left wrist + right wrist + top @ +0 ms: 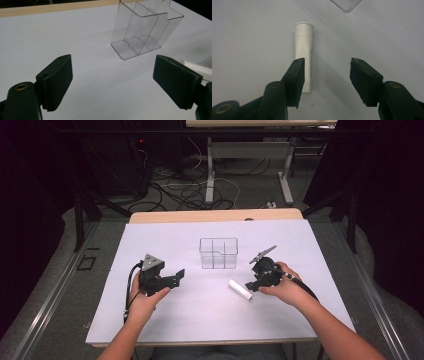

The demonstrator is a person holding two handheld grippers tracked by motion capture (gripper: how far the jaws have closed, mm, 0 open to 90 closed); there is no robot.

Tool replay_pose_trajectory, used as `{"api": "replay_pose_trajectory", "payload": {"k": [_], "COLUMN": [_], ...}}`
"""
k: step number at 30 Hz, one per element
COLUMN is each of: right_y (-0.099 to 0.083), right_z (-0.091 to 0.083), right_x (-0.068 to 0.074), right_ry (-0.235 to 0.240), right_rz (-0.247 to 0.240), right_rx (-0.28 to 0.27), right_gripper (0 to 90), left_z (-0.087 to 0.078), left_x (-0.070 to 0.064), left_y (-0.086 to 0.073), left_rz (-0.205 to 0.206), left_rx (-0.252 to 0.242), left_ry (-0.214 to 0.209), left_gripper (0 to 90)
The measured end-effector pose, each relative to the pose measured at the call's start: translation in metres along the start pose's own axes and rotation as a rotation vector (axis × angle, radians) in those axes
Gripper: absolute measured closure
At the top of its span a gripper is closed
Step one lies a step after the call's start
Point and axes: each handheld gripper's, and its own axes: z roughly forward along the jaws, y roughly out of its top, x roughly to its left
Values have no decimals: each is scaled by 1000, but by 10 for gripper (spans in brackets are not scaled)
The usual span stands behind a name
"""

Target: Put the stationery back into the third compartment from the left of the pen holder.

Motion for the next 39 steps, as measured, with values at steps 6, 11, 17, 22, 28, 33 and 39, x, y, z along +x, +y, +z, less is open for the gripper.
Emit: {"api": "replay_pose_trajectory", "payload": {"k": [6,11,17,22,28,33,39], "right_y": [5,6,9,10,8,7,5], "right_z": [8,15,20,24,31,34,37], "right_x": [4,5,8,12,17,17,19], "right_ry": [23,25,59,53,50,52,41], "right_rz": [-3,-27,-8,-13,-29,-62,-73], "right_rx": [70,111,136,168,219,268,265], "right_gripper": [493,518,545,579,607,627,676], "left_z": [2,3,2,2,2,3,4], "left_x": [0,0,2,3,3,3,2], "left_y": [-2,-3,-5,-6,-7,-7,-7], "left_rz": [2,11,2,-8,-11,-5,-7], "left_rx": [3,15,16,15,21,23,24], "left_ry": [-2,-1,4,7,4,2,0], "left_gripper": [159,154,153,154,154,154,154]}}
